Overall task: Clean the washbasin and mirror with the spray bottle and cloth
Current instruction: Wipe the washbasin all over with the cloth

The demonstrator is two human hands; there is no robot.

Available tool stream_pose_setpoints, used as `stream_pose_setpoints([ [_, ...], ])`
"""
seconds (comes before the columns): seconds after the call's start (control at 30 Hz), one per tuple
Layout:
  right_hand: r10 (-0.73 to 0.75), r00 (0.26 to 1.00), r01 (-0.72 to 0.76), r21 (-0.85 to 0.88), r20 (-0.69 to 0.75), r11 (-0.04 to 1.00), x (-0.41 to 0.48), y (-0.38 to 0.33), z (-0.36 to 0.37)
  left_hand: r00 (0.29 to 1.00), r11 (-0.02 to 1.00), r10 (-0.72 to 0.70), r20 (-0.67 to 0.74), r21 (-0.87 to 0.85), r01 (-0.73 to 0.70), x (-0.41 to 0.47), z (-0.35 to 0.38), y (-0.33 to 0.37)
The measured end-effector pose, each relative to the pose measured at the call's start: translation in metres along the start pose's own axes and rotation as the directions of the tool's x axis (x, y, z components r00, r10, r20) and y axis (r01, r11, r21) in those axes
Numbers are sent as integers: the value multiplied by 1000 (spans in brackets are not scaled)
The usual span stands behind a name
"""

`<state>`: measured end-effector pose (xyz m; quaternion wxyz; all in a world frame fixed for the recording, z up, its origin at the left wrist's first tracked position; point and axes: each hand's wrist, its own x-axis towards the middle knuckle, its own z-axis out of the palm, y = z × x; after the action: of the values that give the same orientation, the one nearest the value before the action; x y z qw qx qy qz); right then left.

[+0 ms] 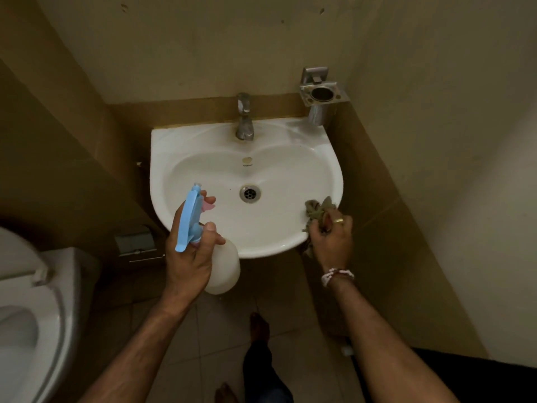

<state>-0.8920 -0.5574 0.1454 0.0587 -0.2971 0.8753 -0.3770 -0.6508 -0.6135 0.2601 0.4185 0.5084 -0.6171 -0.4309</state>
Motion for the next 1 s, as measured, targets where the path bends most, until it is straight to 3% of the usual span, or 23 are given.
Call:
stream_pose_setpoints([
  [0.1,-57,980,106,-263,188,959,-31,-36,-3,1000,1000,-23,-4,4,23,-11,-4,1],
  [0.17,-95,944,210,-350,316,913,-49,-61,5,998,999,-49,-31,2,50,-19,-9,0],
  [0.37,-225,810,470,-368,542,802,-71,-119,49,998,999,-23,-50,-39,21,-40,-23,3],
  [0.53,-307,707,630,-371,637,682,-33,-103,32,998,999,-47,-45,-17,46,-48,-27,-5],
  [0.67,-211,766,597,-549,607,585,27,-76,10,998,999,-34,-43,-9,34,-50,-28,-7],
  [0.8,-147,803,559,-644,578,522,27,-82,17,996,995,-43,-72,-88,37,-48,-37,-5],
  [1.0,-156,738,534,-427,657,729,-50,-132,68,983,988,-147,-111,-72,139,-41,-51,-16],
])
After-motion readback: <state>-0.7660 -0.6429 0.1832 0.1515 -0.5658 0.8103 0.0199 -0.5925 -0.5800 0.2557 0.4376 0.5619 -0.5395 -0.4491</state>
